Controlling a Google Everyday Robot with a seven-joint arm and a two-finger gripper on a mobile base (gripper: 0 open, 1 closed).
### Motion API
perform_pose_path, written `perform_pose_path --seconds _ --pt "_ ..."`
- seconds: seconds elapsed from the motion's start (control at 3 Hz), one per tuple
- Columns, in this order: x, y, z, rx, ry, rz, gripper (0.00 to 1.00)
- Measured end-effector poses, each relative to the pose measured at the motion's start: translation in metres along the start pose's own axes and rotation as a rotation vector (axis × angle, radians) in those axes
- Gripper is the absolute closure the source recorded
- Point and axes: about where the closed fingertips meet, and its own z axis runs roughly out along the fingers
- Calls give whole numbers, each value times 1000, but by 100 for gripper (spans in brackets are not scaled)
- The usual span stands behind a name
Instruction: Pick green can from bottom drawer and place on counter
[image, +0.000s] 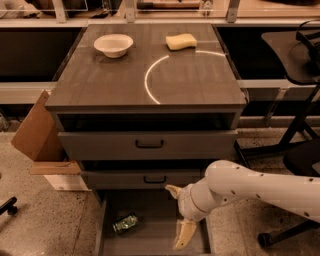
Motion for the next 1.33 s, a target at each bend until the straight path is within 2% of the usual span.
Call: perform_pose_path --seconds 0.33,0.67,1.33 --pt "13 4 62 -66 -43 23 0" --pt "13 4 62 -66 -43 23 0" --pt "19 5 121 -129 -79 -2 0"
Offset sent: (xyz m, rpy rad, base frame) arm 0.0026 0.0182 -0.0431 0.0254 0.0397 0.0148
